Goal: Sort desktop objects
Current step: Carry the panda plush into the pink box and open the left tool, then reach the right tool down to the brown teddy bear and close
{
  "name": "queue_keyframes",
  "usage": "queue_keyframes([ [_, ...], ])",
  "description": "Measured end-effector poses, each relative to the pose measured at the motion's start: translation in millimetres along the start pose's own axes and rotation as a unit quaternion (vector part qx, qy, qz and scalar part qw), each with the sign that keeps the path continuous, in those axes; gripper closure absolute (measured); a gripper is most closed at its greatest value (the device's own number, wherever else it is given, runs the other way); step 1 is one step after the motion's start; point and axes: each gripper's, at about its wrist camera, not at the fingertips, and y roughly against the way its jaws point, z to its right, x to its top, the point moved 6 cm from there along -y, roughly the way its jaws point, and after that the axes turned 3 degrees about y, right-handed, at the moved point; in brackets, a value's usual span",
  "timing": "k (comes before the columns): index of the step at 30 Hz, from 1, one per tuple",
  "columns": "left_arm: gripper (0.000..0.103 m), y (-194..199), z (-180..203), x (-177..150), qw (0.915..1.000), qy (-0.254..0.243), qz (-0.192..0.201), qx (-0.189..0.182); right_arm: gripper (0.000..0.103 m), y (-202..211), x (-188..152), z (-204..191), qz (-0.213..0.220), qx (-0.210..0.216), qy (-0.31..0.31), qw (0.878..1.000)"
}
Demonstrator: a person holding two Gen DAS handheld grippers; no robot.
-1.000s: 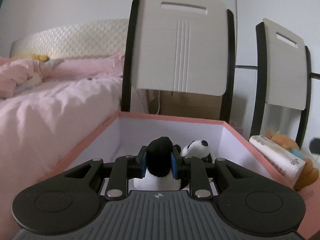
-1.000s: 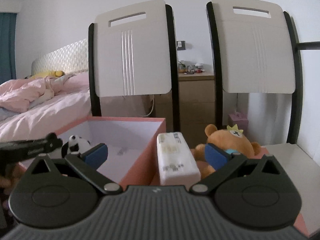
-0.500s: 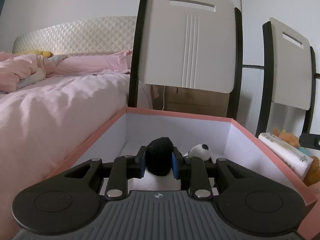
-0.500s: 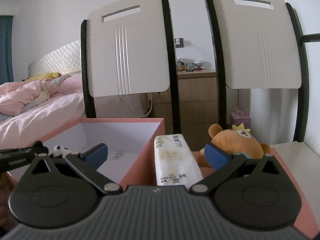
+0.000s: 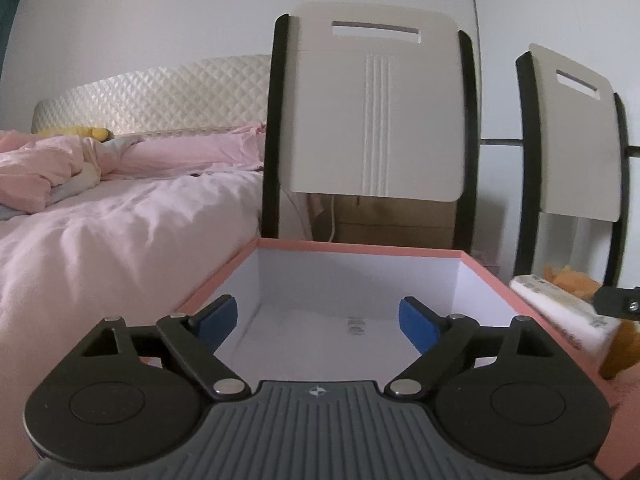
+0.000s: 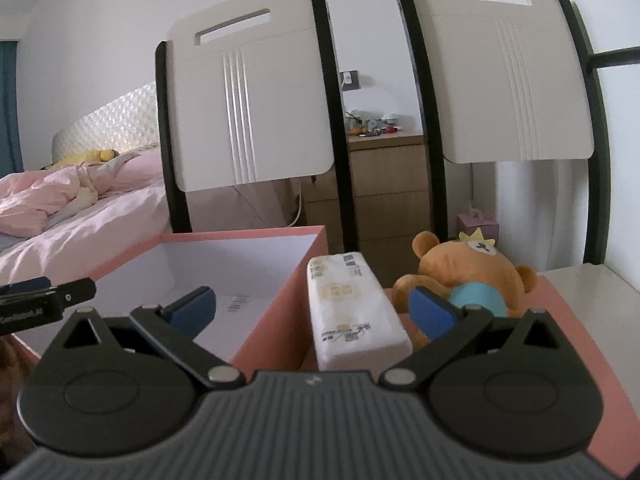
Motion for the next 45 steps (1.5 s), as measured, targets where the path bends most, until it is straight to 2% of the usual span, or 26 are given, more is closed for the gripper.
queue_keyframes([
  [7, 0.008, 28.1, -0.8, -4.7, 0.9991, 0.007, 0.016, -0.038, 0.0, 4.7, -2.7, -4.1, 0.008, -0.003, -0.003, 1.0],
  [13, 0.007, 30.6, 2.5, -8.4, 0.9981, -0.004, 0.015, -0.059, 0.0, -6.8, -10.0, -13.9, 0.011, -0.032, 0.013, 0.999],
  [23, 0.003, 24.2, -8.5, -11.8, 0.9993, 0.008, 0.009, -0.035, 0.0, -20.9, -7.8, -18.9, 0.013, -0.036, 0.015, 0.999],
  [34, 0.003, 24.2, -7.7, -14.3, 0.9995, -0.003, 0.01, -0.03, 0.0, -9.7, -13.0, -8.1, -0.003, -0.034, 0.022, 0.999],
  [45, 0.003, 25.3, -1.6, -16.6, 0.9993, -0.002, 0.005, -0.037, 0.0, 5.2, 0.0, 39.1, 0.02, -0.109, 0.012, 0.994],
])
